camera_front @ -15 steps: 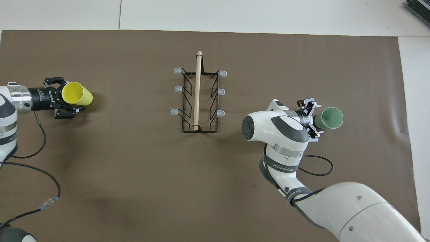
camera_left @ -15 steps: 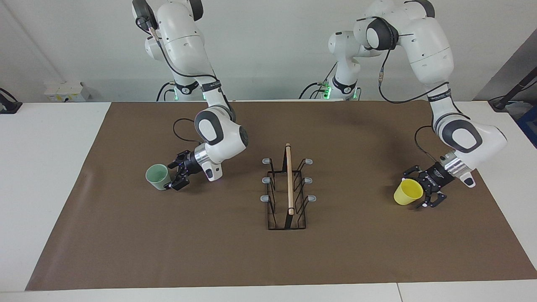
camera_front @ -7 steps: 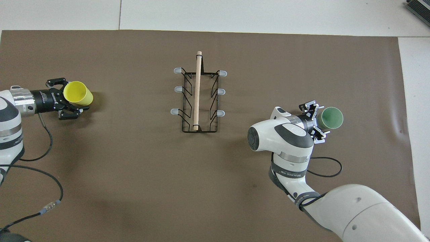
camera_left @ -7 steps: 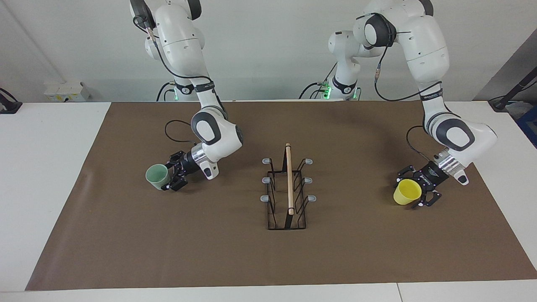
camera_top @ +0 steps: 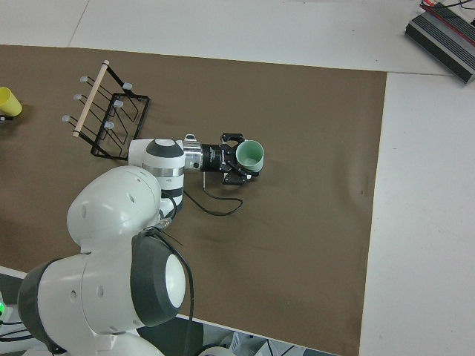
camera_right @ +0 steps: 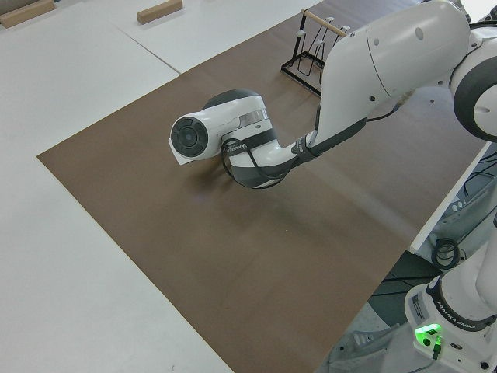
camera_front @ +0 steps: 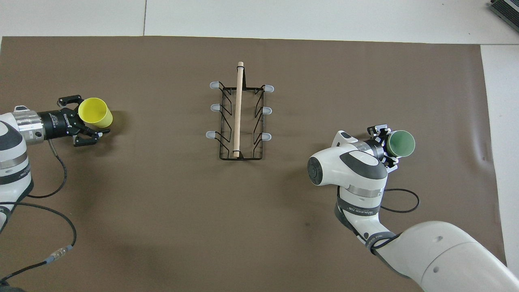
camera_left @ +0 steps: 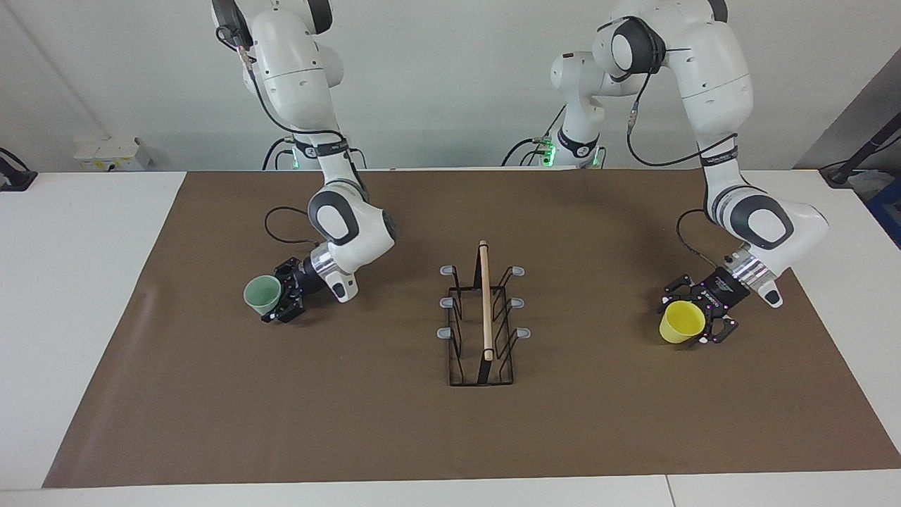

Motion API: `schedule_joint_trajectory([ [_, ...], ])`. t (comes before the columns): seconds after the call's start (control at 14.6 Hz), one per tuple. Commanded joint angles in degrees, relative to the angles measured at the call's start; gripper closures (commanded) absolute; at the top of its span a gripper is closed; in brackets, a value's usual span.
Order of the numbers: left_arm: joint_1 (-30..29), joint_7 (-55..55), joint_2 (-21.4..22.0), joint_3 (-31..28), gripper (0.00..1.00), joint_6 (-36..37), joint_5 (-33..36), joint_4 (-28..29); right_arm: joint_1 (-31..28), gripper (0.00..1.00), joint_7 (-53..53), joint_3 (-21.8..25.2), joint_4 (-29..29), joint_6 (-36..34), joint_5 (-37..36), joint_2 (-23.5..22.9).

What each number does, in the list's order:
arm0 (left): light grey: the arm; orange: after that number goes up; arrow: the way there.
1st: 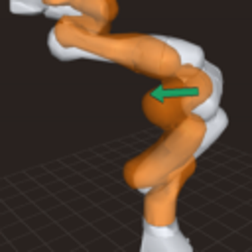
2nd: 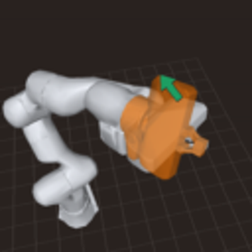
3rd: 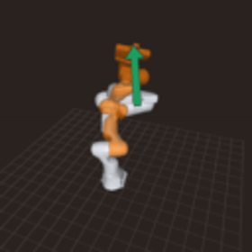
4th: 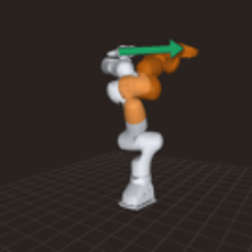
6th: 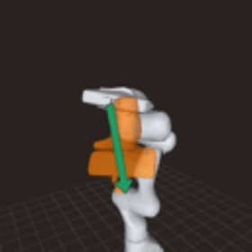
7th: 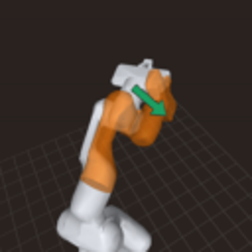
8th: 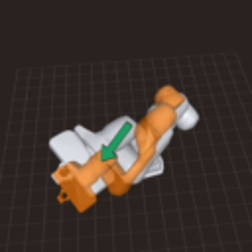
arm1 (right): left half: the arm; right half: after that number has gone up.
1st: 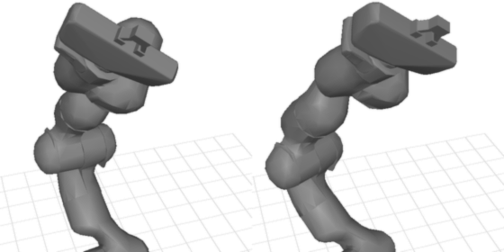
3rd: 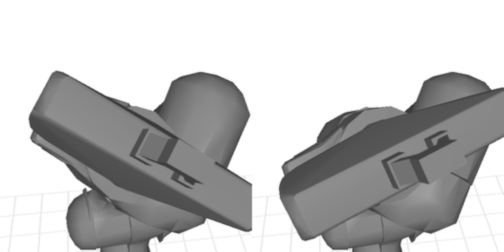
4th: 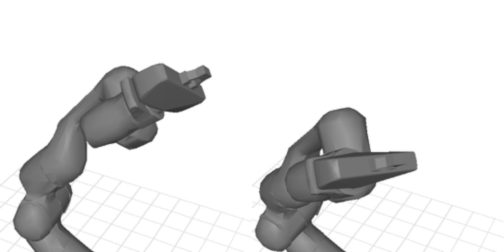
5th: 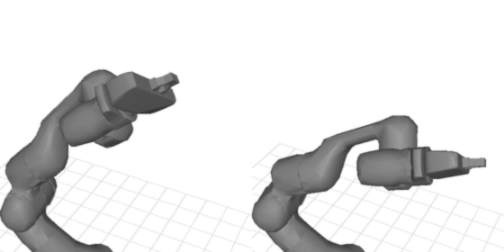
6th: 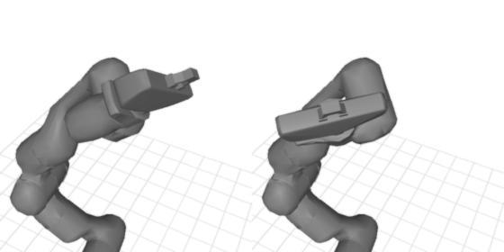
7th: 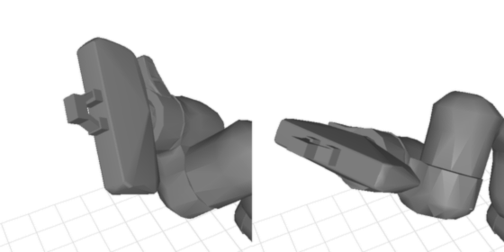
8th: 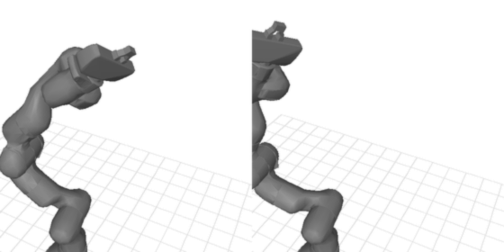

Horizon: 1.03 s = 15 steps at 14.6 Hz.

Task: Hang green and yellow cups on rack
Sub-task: 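Close the left gripper on the yellow cup while the right gripper grasps the green cup, then lift the yellow cup with the left gripper while the right gripper lifts the green cup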

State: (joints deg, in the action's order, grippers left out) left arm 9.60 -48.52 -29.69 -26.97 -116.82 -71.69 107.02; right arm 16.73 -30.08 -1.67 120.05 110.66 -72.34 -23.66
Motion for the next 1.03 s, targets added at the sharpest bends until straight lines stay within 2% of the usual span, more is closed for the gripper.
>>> schedule_joint_trajectory([
  [0.0,1.0,3.6,2.9,-0.1,0.93,-1.5,-2.4,3.8,-0.7,1.0,2.8,-0.4,1.7,0.8,-1.2,1.9],
  [0.07,1.0,3.8,2.9,-0.1,1.0,-1.7,-3.0,3.7,-0.6,1.0,2.7,-0.5,0.4,0.3,-0.3,1.9],
  [0.27,1.1,4.1,3.8,-0.2,1.0,-2.0,-4.0,3.1,-0.3,1.0,2.6,-0.4,-6.1,-0.5,9.5,1.6],
  [0.41,1.1,4.6,6.0,-0.3,1.0,-2.6,-3.9,2.8,-0.2,1.0,2.5,-0.5,-9.7,-0.7,15.3,1.9],
  [0.55,1.2,6.6,9.3,-0.3,1.0,-3.6,-3.3,3.0,-0.7,1.0,2.5,-0.4,-12.9,-0.8,24.0,2.9],
  [0.69,1.8,5.5,13.4,-0.3,1.0,-5.3,-2.3,3.3,-2.3,1.0,2.1,-0.5,-13.6,-0.5,29.3,4.6],
  [0.82,2.3,5.1,17.4,-0.1,1.0,-6.4,2.7,3.6,-2.4,1.0,2.0,-0.7,-13.6,0.2,36.7,6.8],
  [0.96,2.4,4.2,20.7,2.0,1.0,-6.4,11.7,3.0,-1.9,1.0,2.7,-0.9,-13.5,0.2,43.1,9.6],
])
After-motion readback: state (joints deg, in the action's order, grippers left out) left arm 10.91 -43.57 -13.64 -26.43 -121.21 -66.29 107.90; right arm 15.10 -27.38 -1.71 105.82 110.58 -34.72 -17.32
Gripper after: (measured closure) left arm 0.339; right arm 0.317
